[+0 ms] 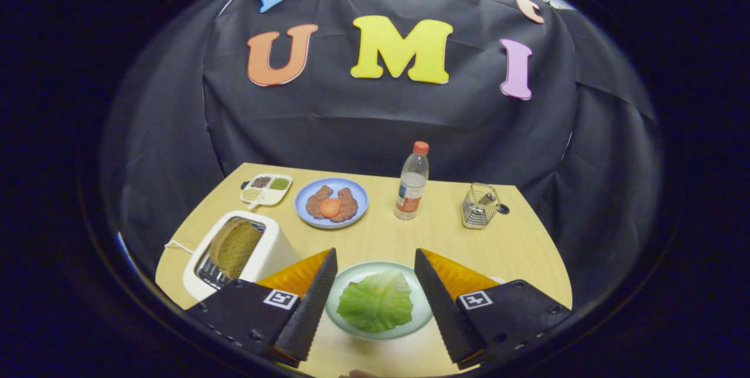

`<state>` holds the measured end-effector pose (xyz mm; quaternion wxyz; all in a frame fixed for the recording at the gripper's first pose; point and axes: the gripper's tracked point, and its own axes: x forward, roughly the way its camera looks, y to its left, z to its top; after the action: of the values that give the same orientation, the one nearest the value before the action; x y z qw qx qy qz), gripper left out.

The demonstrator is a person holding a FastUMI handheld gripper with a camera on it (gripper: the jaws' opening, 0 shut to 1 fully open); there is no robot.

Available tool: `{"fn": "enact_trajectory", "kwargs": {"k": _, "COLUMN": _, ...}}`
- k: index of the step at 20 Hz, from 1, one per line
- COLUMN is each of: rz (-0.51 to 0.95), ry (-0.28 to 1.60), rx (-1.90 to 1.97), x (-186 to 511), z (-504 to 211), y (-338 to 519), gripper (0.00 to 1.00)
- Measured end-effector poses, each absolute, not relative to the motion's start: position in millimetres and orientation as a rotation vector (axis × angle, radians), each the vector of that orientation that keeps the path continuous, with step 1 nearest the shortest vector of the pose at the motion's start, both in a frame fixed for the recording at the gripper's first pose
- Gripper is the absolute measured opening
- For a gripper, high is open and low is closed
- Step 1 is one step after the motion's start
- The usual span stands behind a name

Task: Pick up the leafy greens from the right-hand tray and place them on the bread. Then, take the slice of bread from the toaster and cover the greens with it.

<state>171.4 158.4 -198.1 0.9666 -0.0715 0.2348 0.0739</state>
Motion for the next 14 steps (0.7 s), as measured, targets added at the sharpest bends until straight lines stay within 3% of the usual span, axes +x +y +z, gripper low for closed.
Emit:
{"fn": "enact_trajectory", "kwargs": {"k": 7, "rz": 0.240, "ry": 0.466, "rx": -0.093, "x": 151, "z": -187, "y": 229, "gripper": 0.99}}
{"fn": "enact_trajectory", "kwargs": {"k": 14, "rz": 0.296, "ry": 0.575, "rx": -0.058, "x": 143, "z": -216, "y": 299, "gripper": 0.98}}
